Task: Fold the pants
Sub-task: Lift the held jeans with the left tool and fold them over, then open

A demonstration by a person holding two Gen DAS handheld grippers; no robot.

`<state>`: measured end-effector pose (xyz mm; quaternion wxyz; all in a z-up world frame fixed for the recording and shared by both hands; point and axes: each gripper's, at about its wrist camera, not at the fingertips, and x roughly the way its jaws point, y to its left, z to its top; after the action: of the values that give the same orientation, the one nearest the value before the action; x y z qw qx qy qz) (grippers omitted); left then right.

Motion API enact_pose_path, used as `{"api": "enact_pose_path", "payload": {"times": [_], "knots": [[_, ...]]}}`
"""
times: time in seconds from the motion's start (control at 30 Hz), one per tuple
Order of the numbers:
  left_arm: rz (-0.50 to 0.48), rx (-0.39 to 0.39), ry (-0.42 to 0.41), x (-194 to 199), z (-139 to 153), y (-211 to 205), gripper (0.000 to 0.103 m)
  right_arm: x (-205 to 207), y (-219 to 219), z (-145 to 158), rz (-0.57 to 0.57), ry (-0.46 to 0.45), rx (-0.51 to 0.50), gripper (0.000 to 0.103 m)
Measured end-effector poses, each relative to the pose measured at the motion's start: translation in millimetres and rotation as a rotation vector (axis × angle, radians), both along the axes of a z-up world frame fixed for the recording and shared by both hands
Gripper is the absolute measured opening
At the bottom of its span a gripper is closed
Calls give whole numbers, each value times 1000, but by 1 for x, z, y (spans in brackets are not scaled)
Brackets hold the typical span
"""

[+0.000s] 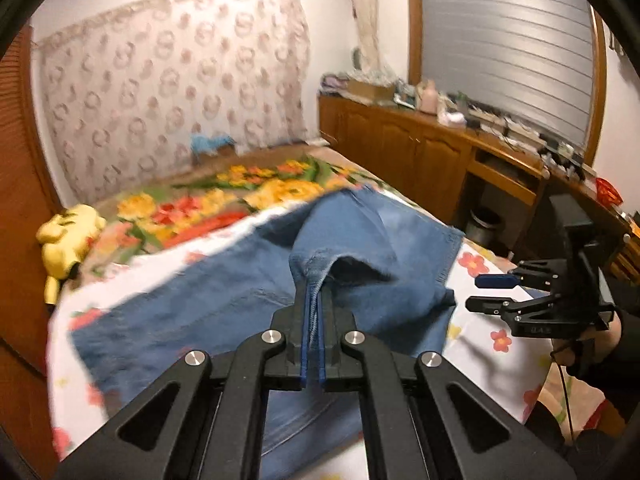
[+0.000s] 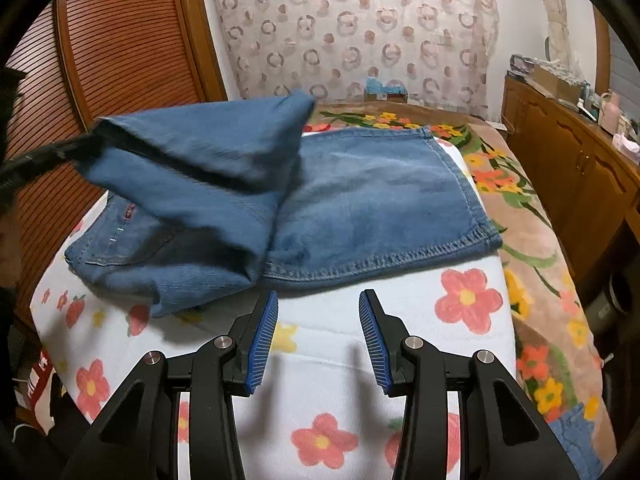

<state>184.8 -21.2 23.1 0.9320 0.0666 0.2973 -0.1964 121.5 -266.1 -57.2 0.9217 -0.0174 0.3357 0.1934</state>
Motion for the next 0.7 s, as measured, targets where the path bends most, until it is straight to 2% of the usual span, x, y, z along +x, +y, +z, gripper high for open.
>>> {"api": "enact_pose_path", "payload": {"times": [0.1, 0.23, 0.47, 0.7], "knots": [[59, 4, -26, -11, 9, 31, 4, 2, 7, 1, 21, -6, 5, 44], [124, 9, -28, -22, 6, 61, 4, 4, 19, 2, 47, -14, 5, 44], [225, 12, 25, -33, -24, 108, 4, 13, 39, -2, 102, -16, 5, 44], [252, 25, 92, -34, -59, 116, 4, 27, 53, -2, 150, -15, -1, 44]]}}
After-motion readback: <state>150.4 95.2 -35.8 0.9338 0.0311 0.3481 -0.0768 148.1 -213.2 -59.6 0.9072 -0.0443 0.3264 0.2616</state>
